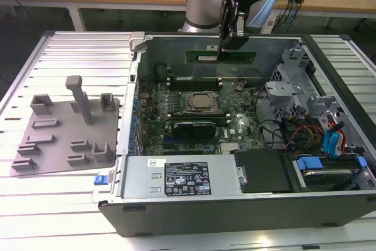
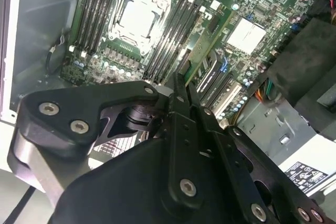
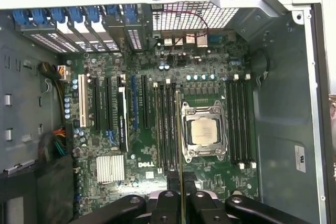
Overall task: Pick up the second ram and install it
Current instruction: 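Insert the second ram into the second slot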
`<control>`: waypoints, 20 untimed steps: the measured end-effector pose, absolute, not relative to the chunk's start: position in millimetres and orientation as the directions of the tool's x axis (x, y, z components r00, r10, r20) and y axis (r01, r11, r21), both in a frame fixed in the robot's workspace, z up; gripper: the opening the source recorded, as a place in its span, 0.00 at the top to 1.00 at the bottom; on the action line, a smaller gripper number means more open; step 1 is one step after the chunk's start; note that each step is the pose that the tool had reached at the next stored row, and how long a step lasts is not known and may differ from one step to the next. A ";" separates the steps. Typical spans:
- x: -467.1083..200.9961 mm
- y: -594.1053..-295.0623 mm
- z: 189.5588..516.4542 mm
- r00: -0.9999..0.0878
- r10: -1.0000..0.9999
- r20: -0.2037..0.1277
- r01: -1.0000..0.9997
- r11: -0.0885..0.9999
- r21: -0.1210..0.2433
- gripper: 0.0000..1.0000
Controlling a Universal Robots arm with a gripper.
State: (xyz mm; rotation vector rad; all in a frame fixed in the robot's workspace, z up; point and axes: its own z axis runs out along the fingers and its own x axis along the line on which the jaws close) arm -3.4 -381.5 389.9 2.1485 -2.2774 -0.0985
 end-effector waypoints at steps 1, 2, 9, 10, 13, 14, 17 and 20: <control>-3.3 -381.5 388.6 -0.059 -0.998 -0.037 -0.997 0.057 0.052 0.89; -3.4 -381.5 387.8 -0.059 -0.998 -0.037 -0.997 0.057 0.052 0.89; -3.4 -381.5 379.7 -0.059 -0.998 -0.037 -0.997 0.057 0.052 0.89; -3.3 -381.5 379.2 -0.059 -0.998 -0.037 -0.997 0.057 0.052 0.89; -3.4 -381.5 375.7 -0.059 -0.998 -0.037 -0.997 0.057 0.052 0.89; -3.3 -381.5 374.0 -0.059 -0.998 -0.036 -0.997 0.057 0.052 0.89; -3.4 -381.5 368.5 -0.059 -0.998 -0.036 -0.997 0.057 0.052 0.89; -3.3 -381.5 365.4 -0.059 -0.998 -0.036 -0.997 0.057 0.052 0.89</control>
